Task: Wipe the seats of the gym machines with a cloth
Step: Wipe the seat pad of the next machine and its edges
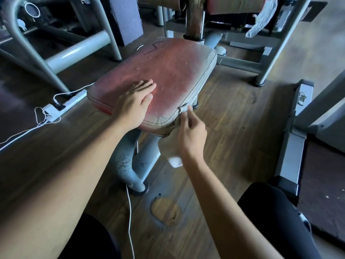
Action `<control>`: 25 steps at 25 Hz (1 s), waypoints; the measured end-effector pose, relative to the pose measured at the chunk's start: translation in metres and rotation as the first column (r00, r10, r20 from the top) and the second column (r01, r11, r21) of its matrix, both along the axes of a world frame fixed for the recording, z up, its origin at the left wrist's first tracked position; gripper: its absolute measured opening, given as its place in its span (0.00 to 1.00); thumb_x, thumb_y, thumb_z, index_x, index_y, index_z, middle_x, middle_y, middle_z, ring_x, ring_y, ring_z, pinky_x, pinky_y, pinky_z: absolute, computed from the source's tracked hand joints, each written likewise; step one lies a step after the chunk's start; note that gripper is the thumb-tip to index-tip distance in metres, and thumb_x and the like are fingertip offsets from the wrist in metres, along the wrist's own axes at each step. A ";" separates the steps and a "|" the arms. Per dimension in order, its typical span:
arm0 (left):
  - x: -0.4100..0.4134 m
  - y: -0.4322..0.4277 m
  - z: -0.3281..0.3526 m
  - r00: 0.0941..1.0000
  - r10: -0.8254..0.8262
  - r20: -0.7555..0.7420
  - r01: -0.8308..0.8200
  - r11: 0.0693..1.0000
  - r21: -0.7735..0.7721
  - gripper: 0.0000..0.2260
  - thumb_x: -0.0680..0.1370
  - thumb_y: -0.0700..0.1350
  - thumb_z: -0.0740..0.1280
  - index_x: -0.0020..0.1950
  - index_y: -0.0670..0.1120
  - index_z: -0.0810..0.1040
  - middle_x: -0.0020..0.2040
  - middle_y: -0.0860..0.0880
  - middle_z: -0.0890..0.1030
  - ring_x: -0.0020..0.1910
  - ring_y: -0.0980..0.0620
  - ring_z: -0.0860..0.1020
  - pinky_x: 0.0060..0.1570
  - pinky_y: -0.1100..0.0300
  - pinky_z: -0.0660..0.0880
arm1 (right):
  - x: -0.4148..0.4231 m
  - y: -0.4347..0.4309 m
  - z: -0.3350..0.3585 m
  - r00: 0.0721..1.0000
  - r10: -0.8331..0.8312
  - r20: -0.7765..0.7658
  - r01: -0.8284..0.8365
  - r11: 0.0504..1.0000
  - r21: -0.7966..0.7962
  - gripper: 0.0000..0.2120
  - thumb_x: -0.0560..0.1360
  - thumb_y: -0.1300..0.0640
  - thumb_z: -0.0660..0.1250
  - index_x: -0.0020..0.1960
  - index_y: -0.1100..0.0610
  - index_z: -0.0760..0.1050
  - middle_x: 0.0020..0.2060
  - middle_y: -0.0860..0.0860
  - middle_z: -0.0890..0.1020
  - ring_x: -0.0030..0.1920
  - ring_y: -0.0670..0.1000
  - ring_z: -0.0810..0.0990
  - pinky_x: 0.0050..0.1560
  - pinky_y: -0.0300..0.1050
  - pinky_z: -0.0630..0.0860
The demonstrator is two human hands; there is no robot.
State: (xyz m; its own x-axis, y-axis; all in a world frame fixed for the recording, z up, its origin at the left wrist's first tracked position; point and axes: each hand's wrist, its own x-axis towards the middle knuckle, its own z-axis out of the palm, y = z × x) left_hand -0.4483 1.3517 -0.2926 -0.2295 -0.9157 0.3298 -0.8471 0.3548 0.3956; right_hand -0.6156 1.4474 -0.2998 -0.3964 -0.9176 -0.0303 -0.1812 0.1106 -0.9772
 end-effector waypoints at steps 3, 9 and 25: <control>0.001 0.000 -0.001 1.000 -0.002 -0.003 0.002 1.000 -0.009 0.22 0.81 0.48 0.55 0.73 0.46 0.73 0.75 0.50 0.70 0.76 0.51 0.65 0.78 0.57 0.57 | 0.018 0.039 -0.003 0.988 0.140 -0.061 -0.144 0.987 -0.075 0.09 0.84 0.55 0.59 0.56 0.58 0.75 0.33 0.49 0.79 0.33 0.49 0.70 0.41 0.43 0.68; 0.001 -0.003 -0.003 1.000 0.009 -0.009 -0.009 1.000 -0.026 0.22 0.81 0.49 0.54 0.73 0.48 0.74 0.75 0.52 0.70 0.76 0.52 0.65 0.77 0.58 0.57 | -0.014 -0.021 -0.001 0.998 0.039 -0.046 -0.040 0.999 -0.018 0.14 0.84 0.56 0.60 0.63 0.63 0.75 0.53 0.56 0.85 0.54 0.48 0.78 0.48 0.41 0.70; 0.000 0.003 0.002 0.999 -0.011 0.051 0.011 1.000 0.013 0.24 0.80 0.52 0.55 0.75 0.48 0.71 0.77 0.52 0.67 0.78 0.51 0.62 0.78 0.58 0.53 | 0.004 -0.005 -0.006 0.987 0.037 -0.156 -0.053 0.994 -0.098 0.12 0.83 0.57 0.59 0.62 0.62 0.74 0.52 0.51 0.82 0.53 0.44 0.81 0.44 0.35 0.69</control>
